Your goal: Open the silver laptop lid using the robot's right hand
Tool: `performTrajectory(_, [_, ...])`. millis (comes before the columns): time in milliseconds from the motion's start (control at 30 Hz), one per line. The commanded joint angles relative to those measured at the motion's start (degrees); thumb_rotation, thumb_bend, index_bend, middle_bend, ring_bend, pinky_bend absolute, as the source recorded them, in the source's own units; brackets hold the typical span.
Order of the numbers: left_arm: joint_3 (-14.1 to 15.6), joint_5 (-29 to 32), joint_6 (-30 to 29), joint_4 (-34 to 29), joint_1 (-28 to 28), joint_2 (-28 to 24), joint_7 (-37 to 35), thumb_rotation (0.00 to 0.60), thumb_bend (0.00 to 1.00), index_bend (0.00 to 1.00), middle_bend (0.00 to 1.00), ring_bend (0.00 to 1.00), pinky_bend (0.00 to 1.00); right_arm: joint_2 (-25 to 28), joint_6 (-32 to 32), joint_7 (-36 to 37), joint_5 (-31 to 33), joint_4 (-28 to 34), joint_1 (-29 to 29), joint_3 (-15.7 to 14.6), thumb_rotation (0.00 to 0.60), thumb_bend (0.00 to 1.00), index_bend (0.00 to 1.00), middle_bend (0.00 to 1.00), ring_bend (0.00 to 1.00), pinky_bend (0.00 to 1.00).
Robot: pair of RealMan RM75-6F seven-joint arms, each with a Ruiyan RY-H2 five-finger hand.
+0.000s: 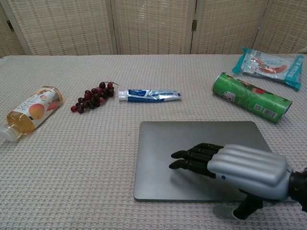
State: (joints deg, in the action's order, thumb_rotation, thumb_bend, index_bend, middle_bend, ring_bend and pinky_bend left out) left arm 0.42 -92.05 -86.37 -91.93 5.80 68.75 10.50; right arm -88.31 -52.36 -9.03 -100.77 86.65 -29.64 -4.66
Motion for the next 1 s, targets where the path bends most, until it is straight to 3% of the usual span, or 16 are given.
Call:
performTrajectory(33, [0.02, 0.04, -0.08, 0.24, -0.09, 0.06, -0.28, 0.6, 0.34, 0.27, 0.13, 0.05, 0.0, -0.61, -0.32, -0.09, 0.24, -0.66, -0.34, -0.05, 0.6, 0.38, 0.0, 0.0, 0.0, 0.0])
performTrajectory(700, [-0.12, 0.1, 0.12, 2.32, 0.1, 1.01, -2.04, 0.6, 0.34, 0.27, 0.13, 0.05, 0.0, -1.76, -1.72, -2.59, 3.42, -2.02, -1.59, 0.37, 0.6, 0.38, 0.0, 0.0, 0.0, 0.0])
performTrajectory(1000, [0.61, -3.34, 1.08, 2.98, 1.89, 2.06, -2.81, 0.6, 0.34, 0.25, 0.13, 0.05, 0.0, -1.44, -0.57, -10.12, 6.25, -0.73, -2.68, 2.39, 0.6, 0.48, 0.0, 0.0, 0.0, 0.0])
